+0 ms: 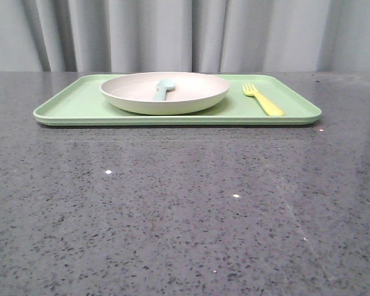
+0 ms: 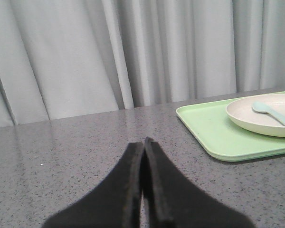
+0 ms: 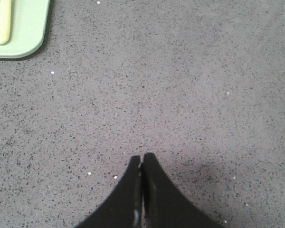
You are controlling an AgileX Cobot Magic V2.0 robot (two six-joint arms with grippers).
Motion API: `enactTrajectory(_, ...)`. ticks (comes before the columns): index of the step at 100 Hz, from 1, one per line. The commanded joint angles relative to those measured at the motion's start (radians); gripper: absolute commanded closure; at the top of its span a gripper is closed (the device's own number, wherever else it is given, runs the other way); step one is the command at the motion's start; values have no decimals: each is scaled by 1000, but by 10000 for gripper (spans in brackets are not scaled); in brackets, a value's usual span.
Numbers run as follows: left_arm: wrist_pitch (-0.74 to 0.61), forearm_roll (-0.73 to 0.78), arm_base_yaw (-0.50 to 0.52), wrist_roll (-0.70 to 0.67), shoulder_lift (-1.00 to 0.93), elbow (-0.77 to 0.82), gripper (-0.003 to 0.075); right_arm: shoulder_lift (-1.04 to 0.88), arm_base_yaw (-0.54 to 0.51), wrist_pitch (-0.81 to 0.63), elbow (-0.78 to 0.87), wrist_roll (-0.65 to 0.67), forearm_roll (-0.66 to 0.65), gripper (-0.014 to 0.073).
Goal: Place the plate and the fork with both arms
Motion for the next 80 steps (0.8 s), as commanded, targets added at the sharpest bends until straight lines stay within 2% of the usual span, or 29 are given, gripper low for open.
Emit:
enactTrajectory(1, -73, -10, -6, -13, -32, 14, 741, -9, -5, -57, -26, -9, -2, 713)
enactTrajectory(15, -73, -10, -6, -13, -32, 14, 741, -72, -5, -107, -10, -9, 30, 713)
enactTrajectory(29, -73, -10, -6, -13, -32, 14, 741, -169, -5, -322, 86, -21, 28, 713)
enactTrajectory(49, -73, -10, -6, -13, -32, 14, 741, -327, -5, -632, 315, -100, 61, 713)
enactTrajectory(63, -73, -10, -6, -13, -32, 14, 741, -424, -11, -745, 435, -130, 88, 713)
enactTrajectory(80, -73, -10, -6, -13, -32, 14, 741, -491, -32, -806, 539, -228, 173, 713)
